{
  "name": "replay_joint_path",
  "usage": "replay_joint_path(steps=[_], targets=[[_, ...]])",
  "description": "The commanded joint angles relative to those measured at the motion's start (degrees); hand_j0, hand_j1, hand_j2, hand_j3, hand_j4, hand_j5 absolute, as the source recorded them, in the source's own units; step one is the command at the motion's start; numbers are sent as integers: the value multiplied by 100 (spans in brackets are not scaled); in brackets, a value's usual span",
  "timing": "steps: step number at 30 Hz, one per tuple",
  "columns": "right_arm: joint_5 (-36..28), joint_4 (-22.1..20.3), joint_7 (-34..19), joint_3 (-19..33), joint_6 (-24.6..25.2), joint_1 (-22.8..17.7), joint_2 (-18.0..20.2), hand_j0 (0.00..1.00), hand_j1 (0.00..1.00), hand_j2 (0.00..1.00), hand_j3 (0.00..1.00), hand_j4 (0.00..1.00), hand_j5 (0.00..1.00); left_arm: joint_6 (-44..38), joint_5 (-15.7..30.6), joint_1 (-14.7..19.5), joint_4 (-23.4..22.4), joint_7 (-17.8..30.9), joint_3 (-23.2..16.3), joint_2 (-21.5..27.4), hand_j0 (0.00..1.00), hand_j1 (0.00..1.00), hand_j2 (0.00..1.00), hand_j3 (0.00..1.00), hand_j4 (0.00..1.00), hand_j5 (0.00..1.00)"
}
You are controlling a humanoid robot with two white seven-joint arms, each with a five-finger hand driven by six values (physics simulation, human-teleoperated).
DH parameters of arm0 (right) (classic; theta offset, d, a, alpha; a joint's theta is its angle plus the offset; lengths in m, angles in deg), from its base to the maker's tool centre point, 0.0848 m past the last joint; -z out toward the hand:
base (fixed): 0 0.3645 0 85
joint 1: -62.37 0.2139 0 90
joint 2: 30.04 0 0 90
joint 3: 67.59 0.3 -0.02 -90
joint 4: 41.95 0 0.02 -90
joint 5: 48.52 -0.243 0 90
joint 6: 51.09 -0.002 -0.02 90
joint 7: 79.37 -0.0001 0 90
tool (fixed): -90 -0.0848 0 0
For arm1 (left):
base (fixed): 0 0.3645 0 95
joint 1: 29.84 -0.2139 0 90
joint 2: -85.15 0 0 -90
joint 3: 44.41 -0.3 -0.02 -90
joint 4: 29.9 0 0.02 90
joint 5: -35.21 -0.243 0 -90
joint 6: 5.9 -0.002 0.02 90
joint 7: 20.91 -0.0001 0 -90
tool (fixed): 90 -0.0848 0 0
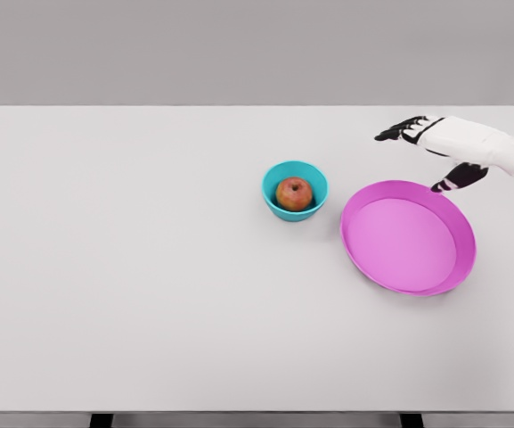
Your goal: Put the apple from the pink plate into the blue bowl with your right arm
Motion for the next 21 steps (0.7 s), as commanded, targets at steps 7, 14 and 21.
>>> replay_joint_path(steps=[7,14,21], targets=[[-54,-62,5,1623,28,-466,-486,100,100,100,100,100,100,0,-8,0,-2,0,-1,0,100,100,100,100,100,100],[-45,-27,5,1614,28,-642,-548,100,100,100,100,100,100,9,-16,26,7,-35,16,0,100,100,100,100,100,100],[-19,9,5,1614,28,-695,-565,100,100,100,100,100,100,-8,-17,9,-2,-9,-1,0,100,100,100,100,100,100]])
